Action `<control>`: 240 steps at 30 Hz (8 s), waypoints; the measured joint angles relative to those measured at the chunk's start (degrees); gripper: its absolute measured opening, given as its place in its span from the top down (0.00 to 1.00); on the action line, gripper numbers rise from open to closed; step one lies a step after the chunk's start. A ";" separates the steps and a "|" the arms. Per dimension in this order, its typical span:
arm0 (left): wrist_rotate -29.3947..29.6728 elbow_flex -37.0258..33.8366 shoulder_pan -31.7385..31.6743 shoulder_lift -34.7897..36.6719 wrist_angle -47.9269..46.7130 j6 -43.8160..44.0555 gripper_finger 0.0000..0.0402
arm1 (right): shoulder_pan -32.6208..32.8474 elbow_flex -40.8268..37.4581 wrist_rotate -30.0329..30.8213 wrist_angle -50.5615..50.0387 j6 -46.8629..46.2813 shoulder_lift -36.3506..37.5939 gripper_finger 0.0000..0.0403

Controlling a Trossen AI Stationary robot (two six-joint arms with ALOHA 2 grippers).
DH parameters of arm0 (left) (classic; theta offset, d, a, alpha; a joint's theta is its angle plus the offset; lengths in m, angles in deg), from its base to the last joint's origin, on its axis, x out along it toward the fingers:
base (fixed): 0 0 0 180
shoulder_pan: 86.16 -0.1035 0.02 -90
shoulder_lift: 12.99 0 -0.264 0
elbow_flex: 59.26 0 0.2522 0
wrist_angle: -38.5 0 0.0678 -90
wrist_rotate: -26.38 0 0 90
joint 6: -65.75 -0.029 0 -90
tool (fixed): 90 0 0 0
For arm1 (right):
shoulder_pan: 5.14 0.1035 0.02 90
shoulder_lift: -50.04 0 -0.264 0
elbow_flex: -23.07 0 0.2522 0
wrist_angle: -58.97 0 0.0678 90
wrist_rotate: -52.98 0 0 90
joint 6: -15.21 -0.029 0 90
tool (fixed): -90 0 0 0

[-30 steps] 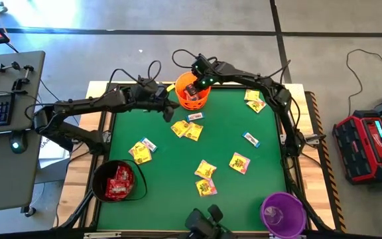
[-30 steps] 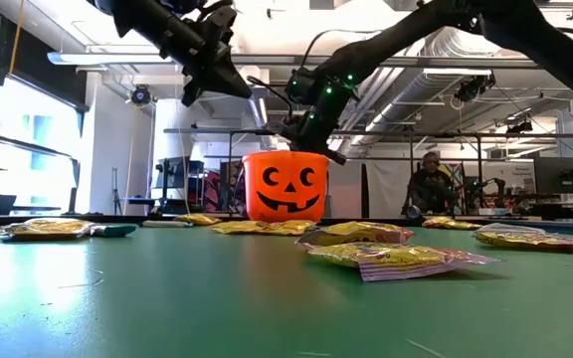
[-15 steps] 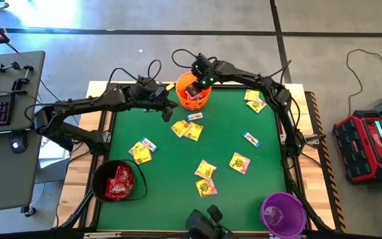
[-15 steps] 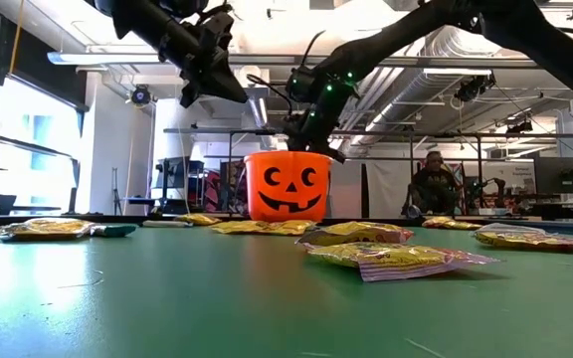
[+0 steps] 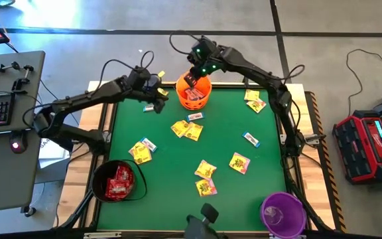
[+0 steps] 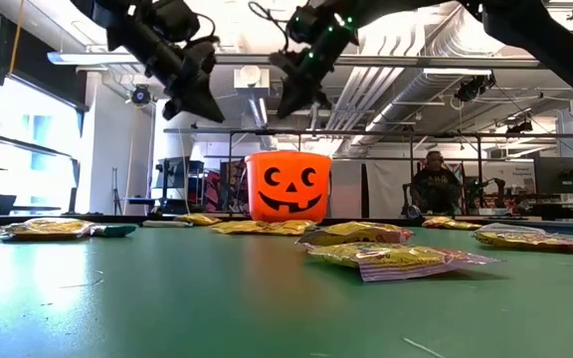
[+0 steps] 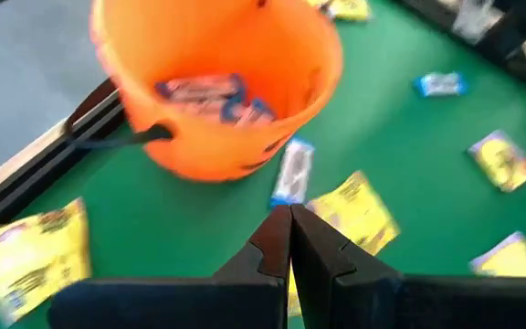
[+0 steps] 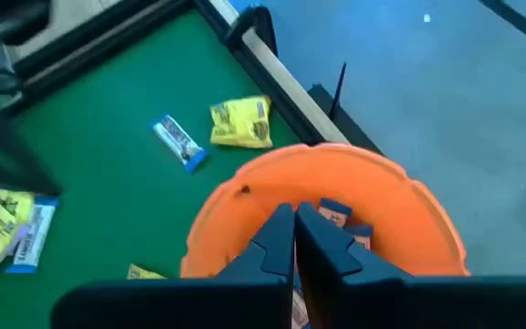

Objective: Sort candy by brand, put in halloween buckets
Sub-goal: Put the white chocolate into the orange bucket

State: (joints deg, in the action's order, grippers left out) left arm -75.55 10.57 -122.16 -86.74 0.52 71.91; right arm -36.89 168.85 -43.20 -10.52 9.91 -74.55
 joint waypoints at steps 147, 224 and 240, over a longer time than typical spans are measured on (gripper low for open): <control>12.48 55.51 0.37 -32.90 -41.92 -18.86 1.00 | 11.85 -56.19 20.82 22.08 -7.69 51.03 1.00; 4.11 22.70 4.13 -19.07 11.05 -6.28 1.00 | 16.62 -93.11 7.32 11.42 -42.34 61.33 0.81; 4.13 -3.25 5.70 -4.31 24.85 -0.23 1.00 | 9.84 -93.22 4.14 9.21 -26.41 50.96 0.60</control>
State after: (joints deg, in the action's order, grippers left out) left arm -71.41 7.32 -116.46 -91.05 25.37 71.68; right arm -27.06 75.63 -39.06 -1.31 -16.50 -23.59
